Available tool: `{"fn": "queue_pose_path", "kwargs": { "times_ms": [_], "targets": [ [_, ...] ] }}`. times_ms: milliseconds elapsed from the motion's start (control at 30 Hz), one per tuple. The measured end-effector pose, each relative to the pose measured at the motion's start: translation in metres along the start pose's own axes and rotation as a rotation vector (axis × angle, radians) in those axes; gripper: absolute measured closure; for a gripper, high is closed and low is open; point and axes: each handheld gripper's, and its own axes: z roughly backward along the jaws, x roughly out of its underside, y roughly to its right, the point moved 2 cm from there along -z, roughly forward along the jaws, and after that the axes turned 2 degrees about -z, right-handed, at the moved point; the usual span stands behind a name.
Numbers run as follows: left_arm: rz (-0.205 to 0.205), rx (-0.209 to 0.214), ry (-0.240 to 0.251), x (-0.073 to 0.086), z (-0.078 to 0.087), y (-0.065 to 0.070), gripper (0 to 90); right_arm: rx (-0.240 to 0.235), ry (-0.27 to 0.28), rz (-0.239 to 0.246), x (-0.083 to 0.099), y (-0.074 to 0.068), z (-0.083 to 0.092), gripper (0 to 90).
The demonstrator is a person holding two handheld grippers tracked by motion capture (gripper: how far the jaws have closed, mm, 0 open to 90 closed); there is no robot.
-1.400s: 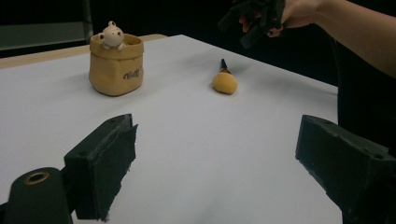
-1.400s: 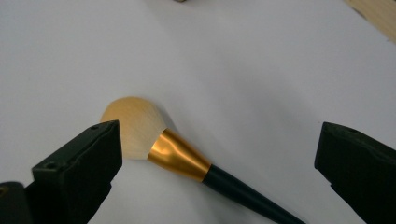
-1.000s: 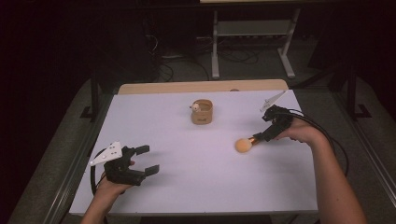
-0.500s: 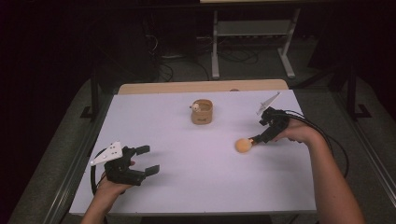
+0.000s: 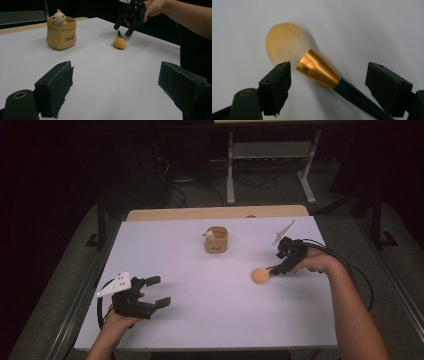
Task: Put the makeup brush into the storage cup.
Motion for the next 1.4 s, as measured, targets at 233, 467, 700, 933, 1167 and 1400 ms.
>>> {"fn": "queue_pose_path", "kwargs": {
  "times_ms": [233,467,700,933,1167,1400],
  "targets": [
    [0.001,0.0,0.0,0.0,0.0,0.0,11.9,0.002,-0.046,0.005,0.004,0.001,-0.005,21.0],
    [0.001,0.005,-0.001,0.0,0.0,0.0,11.9,0.002,-0.063,0.016,0.004,0.002,-0.009,23.7],
    [0.002,0.005,-0.001,0.001,0.001,0.0,11.9,-0.001,-0.085,0.029,0.005,0.002,-0.014,25.6],
    [0.0,0.006,-0.001,0.0,0.001,0.0,11.9,0.003,-0.103,0.059,0.005,-0.001,-0.016,29.2],
    [0.002,0.005,-0.001,0.0,0.001,0.0,11.9,0.006,-0.119,0.065,0.006,-0.002,-0.016,33.6],
    [-0.001,0.005,-0.002,0.0,0.001,0.0,12.0,0.01,-0.135,0.048,0.007,-0.001,-0.016,38.8]
  ]
}}
